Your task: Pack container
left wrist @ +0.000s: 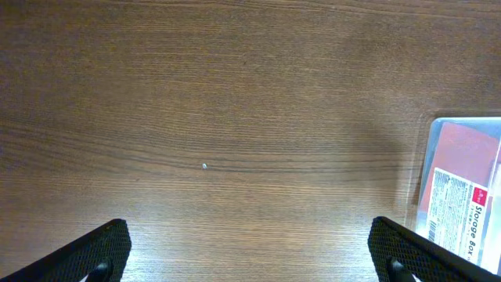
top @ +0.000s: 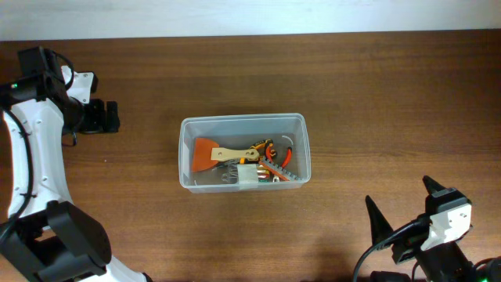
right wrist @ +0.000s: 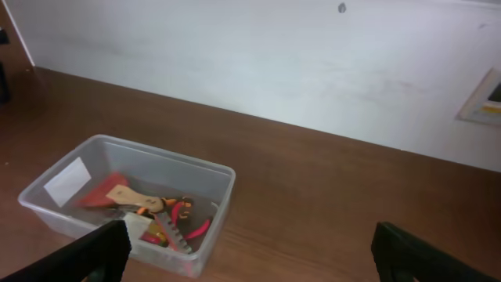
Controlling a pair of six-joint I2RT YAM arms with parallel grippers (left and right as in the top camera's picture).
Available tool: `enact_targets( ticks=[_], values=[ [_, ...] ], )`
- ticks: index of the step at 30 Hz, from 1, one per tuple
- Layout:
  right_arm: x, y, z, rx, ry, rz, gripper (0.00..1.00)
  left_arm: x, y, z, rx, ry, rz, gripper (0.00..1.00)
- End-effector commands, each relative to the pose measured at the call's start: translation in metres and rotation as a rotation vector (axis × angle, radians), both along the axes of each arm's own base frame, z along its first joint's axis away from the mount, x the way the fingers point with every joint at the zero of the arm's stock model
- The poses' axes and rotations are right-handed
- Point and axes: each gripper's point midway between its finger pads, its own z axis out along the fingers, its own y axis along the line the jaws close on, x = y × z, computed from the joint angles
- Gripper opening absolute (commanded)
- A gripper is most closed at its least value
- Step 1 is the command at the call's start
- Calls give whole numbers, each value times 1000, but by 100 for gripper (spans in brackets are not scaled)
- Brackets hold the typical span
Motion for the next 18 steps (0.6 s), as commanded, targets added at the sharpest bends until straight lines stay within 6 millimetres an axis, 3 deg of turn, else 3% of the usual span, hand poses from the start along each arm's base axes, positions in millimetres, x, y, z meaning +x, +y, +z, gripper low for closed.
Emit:
enact_targets(
  ticks=[1, 8, 18],
  values=[
    [2, -7, 0, -11, -10, -41, 99, 0, 1, -5, -20, 7, 14, 99],
    [8, -17, 8, -111, -189, -84, 99, 0, 1, -5, -20, 7, 14, 99],
    [26, -17, -10, -131, -528, -89, 99, 0, 1, -5, -20, 7, 14, 99]
  ],
)
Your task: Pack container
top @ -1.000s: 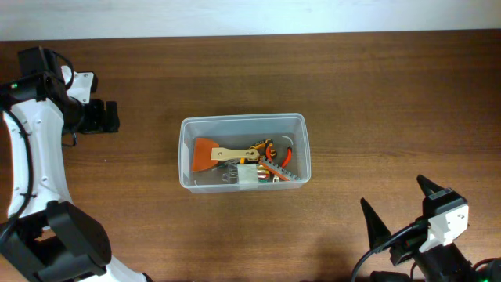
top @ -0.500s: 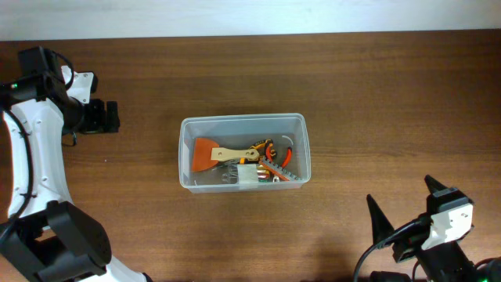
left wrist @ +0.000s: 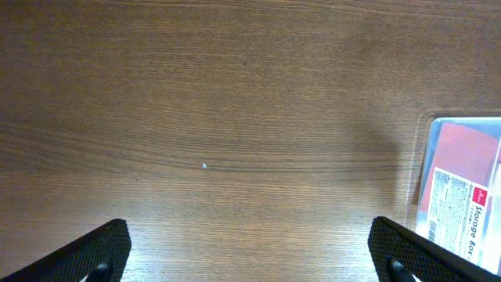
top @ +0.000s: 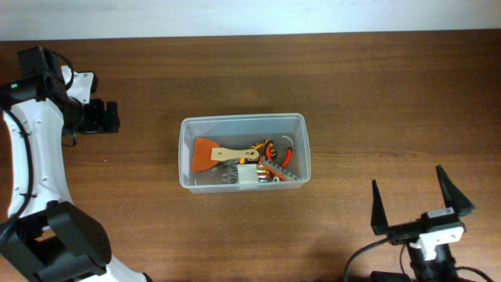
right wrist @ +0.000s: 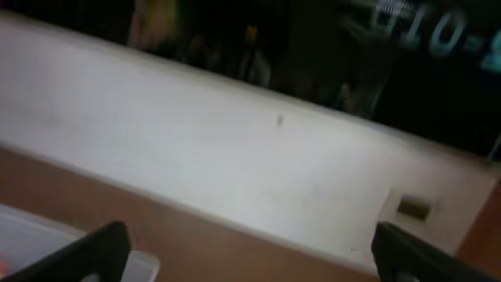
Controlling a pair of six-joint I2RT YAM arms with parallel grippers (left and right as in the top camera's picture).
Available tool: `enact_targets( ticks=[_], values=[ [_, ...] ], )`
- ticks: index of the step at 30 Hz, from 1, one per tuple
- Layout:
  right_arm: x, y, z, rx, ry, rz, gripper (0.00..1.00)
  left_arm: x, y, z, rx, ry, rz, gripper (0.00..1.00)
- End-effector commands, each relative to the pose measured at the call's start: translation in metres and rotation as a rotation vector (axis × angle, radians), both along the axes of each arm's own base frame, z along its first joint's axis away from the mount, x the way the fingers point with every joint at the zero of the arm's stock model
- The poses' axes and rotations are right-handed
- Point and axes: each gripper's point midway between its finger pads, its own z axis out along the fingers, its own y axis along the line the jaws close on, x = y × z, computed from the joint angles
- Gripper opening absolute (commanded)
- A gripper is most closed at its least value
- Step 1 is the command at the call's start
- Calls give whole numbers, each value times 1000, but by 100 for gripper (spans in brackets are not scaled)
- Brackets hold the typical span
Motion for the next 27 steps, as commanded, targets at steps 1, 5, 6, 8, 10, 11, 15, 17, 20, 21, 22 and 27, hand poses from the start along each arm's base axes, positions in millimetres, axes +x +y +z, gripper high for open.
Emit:
enact_targets(
  ticks=[1, 5, 6, 8, 10, 11, 15, 17, 20, 21, 22, 27],
  values=[
    [7, -1, -14, -9, -51, -5, 99, 0, 1, -5, -19, 7, 14, 99],
    [17, 2, -24, -7, -87, 16, 99, 0, 1, -5, -19, 7, 14, 99],
    [19, 2, -26, -2, -92, 15, 99, 0, 1, -5, -19, 7, 14, 99],
    [23, 1, -31, 12, -98, 3, 99, 0, 1, -5, -19, 7, 14, 99],
    [27, -2, -37, 31, -99, -22, 99, 0, 1, -5, -19, 7, 14, 99],
    [29, -4, -41, 40, -95, -34, 99, 0, 1, -5, -19, 7, 14, 99],
    [36, -5, -55, 52, -76, -51, 99, 0, 1, -5, -19, 7, 14, 99],
    [40, -5, -64, 50, -55, -53, 99, 0, 1, -5, -19, 7, 14, 99],
    [46, -7, -83, 49, -15, -64, 99, 0, 1, -5, -19, 7, 14, 99],
    [49, -7, -91, 48, 2, -64, 99, 0, 1, -5, -19, 7, 14, 99],
    [52, -6, -101, 46, 21, -64, 99, 0, 1, -5, -19, 7, 14, 99],
    [59, -6, -130, 42, 69, -66, 99, 0, 1, -5, -19, 7, 14, 99]
  ],
)
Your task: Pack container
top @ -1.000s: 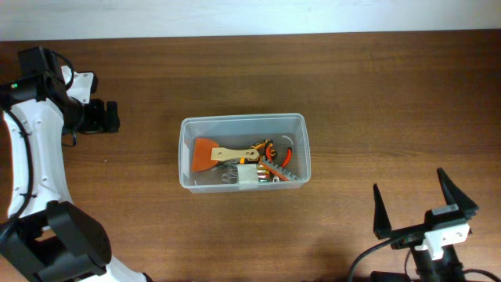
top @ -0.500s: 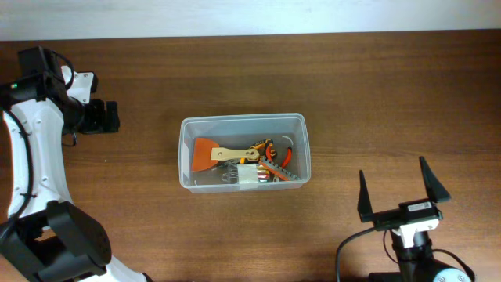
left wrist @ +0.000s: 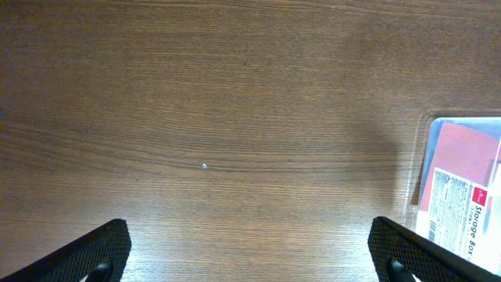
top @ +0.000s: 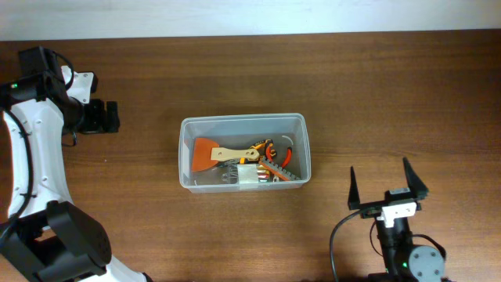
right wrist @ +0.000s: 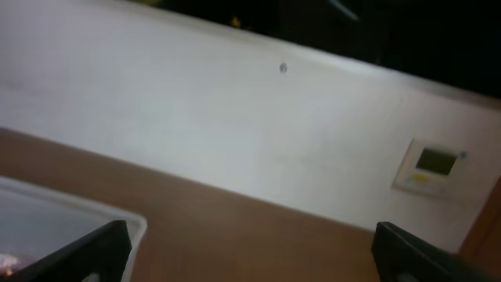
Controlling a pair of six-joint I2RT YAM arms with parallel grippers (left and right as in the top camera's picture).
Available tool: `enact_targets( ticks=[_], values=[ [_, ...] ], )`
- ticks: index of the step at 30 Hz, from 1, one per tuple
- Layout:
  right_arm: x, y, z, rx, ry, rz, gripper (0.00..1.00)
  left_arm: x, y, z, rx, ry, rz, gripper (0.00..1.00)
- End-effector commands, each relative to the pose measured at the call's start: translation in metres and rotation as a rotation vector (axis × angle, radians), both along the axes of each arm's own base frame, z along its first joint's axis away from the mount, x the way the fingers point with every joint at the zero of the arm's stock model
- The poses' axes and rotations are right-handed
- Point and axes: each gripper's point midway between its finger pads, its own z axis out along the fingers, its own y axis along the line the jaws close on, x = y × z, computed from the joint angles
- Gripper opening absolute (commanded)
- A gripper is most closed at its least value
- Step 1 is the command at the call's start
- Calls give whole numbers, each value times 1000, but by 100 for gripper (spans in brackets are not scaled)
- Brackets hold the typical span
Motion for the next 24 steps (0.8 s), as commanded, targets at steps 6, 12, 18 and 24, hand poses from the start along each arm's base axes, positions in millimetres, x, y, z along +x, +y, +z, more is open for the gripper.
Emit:
enact_targets(
  ticks=[6, 12, 18, 24],
  values=[
    [5, -2, -29, -7, 58, -16, 99, 0, 1, -5, -20, 7, 14, 99],
    [6, -2, -61, -15, 188, -14, 99, 0, 1, -5, -20, 7, 14, 99],
    [6, -4, -72, -18, 231, -30, 99, 0, 1, -5, -20, 7, 14, 99],
    [6, -4, -72, -18, 231, -30, 99, 0, 1, -5, -20, 7, 14, 99]
  ],
)
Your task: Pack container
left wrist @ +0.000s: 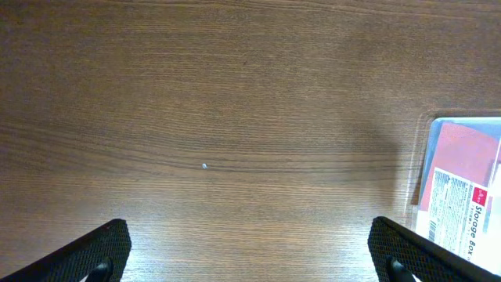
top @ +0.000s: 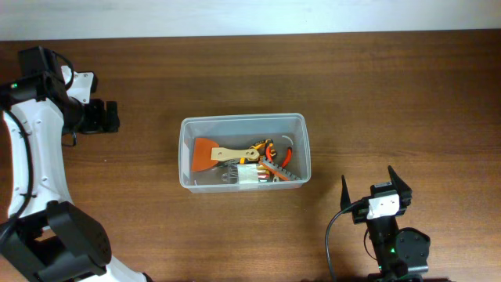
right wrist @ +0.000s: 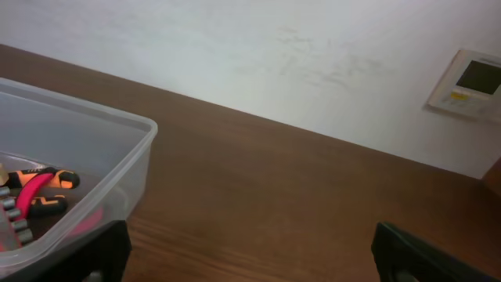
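A clear plastic container [top: 185, 149] sits mid-table, holding an orange scraper with a wooden handle [top: 213, 153], orange-handled pliers [top: 275, 153] and other small tools. My left gripper [top: 115, 116] is open at the far left, well apart from the container, whose labelled corner [left wrist: 462, 196] shows in the left wrist view. My right gripper [top: 373, 188] stands open near the front edge, right of the container. The right wrist view shows the container's wall [right wrist: 117, 188] at the left, with the pliers [right wrist: 35, 188] inside.
Dark wooden table [top: 391, 94] with a white wall [right wrist: 235, 47] behind it. A wall panel [right wrist: 472, 82] shows at the upper right of the right wrist view.
My right gripper has moved left and slightly toward the front edge, and its camera now looks lower, at the container's near corner. The left arm has not moved.
My right gripper was open at the front right corner, then nearer the table's middle with its camera swung up at the wall, then closer still, and now just right of the container. The left arm and the container's contents stayed the same throughout.
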Controlling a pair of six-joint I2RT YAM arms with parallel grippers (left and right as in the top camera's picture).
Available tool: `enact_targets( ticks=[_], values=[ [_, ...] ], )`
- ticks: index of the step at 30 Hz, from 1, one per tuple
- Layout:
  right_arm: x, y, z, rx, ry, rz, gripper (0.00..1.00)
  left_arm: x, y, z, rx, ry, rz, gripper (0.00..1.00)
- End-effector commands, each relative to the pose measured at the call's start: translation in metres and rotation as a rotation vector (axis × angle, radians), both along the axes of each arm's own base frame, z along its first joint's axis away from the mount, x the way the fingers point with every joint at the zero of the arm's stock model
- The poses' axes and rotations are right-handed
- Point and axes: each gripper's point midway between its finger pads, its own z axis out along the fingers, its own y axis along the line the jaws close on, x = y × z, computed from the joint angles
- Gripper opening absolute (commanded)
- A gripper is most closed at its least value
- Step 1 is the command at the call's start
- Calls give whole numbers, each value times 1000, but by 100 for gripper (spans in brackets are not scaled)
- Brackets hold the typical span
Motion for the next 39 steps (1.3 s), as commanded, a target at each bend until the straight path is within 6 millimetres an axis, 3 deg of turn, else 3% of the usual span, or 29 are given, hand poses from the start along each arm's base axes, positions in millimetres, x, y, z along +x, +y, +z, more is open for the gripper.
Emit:
enact_targets(
  ticks=[1, 33, 39],
  values=[
    [0, -2, -2, -8, 1, -11, 99, 0, 1, -5, -19, 6, 14, 99],
    [0, -2, -2, -8, 1, -11, 99, 0, 1, -4, -19, 6, 14, 99],
    [0, -2, -2, -8, 1, -11, 99, -4, -1, 20, 1, -54, 12, 99]
  ],
)
